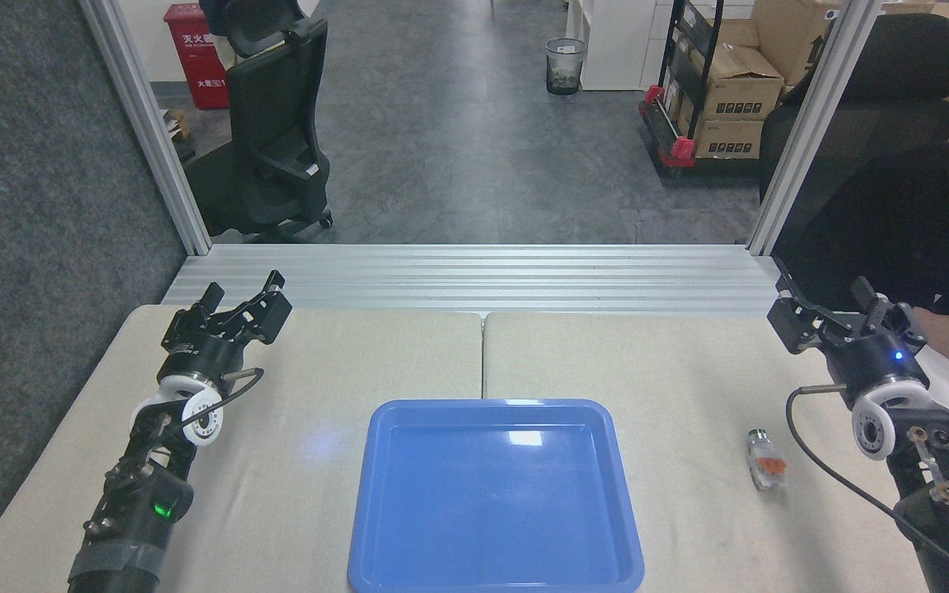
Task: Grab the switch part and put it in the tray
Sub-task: 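Lower the right gripper onto the orange switch part and close it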
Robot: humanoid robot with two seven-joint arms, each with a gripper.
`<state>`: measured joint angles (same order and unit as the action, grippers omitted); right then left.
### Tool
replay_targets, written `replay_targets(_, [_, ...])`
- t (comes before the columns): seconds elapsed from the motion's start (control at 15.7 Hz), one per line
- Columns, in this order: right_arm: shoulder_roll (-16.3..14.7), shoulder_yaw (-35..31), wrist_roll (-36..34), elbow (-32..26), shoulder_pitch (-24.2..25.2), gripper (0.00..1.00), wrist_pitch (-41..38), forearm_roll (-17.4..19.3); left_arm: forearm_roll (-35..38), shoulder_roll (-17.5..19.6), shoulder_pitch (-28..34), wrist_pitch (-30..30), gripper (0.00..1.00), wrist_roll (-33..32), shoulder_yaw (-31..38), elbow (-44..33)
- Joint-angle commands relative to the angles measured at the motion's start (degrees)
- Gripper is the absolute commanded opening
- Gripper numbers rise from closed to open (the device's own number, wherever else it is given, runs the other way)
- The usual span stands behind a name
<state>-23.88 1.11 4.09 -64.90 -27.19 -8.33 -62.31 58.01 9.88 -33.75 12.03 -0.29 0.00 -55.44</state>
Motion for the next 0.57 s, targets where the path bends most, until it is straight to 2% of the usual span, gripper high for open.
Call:
replay_targets(0.0, [-0.21,0.91,-0.22,-2.16,1.35,0.99,-0.02,0.17,0.0,-0.04,0.0,0.01,1.0,0.02,-1.32,-0.02])
replay_targets(0.51, [0.06,1.08,-0.22,-2.16,2.4,0.99,0.07,0.08,0.0,-0.04,0.0,0.01,1.0,0.02,-1.32,-0.02])
